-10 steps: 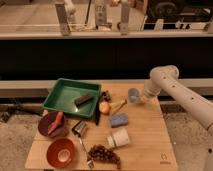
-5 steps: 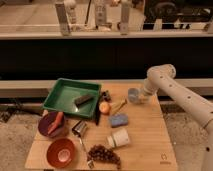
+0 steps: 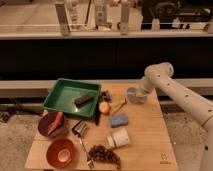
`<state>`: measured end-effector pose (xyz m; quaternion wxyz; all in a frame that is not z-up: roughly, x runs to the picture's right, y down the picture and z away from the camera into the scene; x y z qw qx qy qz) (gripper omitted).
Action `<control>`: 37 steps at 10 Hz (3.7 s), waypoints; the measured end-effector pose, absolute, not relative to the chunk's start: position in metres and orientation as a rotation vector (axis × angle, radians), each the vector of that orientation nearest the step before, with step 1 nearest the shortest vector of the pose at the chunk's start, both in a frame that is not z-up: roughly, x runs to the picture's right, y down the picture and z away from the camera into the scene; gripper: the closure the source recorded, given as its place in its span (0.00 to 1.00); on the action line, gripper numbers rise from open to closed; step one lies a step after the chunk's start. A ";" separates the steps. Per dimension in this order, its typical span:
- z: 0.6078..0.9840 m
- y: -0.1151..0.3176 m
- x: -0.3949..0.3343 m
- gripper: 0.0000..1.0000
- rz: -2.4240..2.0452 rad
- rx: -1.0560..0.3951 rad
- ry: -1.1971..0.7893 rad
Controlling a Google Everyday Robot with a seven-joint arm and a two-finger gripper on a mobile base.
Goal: Place towel in purple bowl
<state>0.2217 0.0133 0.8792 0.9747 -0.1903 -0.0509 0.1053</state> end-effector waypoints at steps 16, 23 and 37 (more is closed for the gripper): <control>0.887 -0.031 0.202 1.00 0.245 -0.279 -0.110; 0.888 -0.042 0.202 1.00 0.235 -0.243 -0.109; 0.887 -0.056 0.197 1.00 0.240 -0.182 -0.104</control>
